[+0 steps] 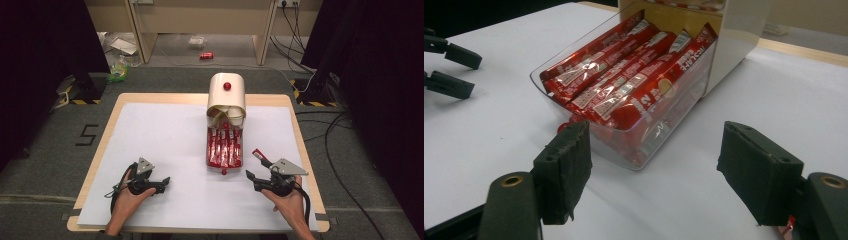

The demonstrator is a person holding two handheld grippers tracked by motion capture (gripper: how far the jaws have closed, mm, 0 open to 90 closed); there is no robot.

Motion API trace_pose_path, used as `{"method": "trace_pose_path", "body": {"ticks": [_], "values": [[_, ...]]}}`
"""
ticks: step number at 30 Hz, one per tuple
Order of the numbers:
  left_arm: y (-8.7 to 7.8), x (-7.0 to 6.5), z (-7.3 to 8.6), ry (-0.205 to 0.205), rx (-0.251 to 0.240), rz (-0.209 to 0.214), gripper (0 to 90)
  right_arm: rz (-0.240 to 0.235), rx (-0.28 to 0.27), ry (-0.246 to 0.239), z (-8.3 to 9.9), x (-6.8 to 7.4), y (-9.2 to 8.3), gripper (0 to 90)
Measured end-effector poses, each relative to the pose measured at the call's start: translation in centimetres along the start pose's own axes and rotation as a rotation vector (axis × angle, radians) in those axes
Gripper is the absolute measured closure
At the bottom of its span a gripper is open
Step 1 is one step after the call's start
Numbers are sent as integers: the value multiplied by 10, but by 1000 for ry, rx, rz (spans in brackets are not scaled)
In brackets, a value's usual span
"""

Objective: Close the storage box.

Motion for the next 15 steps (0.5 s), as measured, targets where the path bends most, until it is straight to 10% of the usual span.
{"method": "trace_pose_path", "body": {"ticks": [15], "values": [[0,0,0,1,-1,0,130,-7,49,-36,8,10,12,281]]}}
Point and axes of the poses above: each handheld gripper's, and its own axes: y roughly forward along the jaws, z roughly out of its underside, x roughly to its left, the point moved 4 cm from there along y, roughly forward along the jaws, and after that the axes turned 9 degrees about x, right-handed, at the moved point
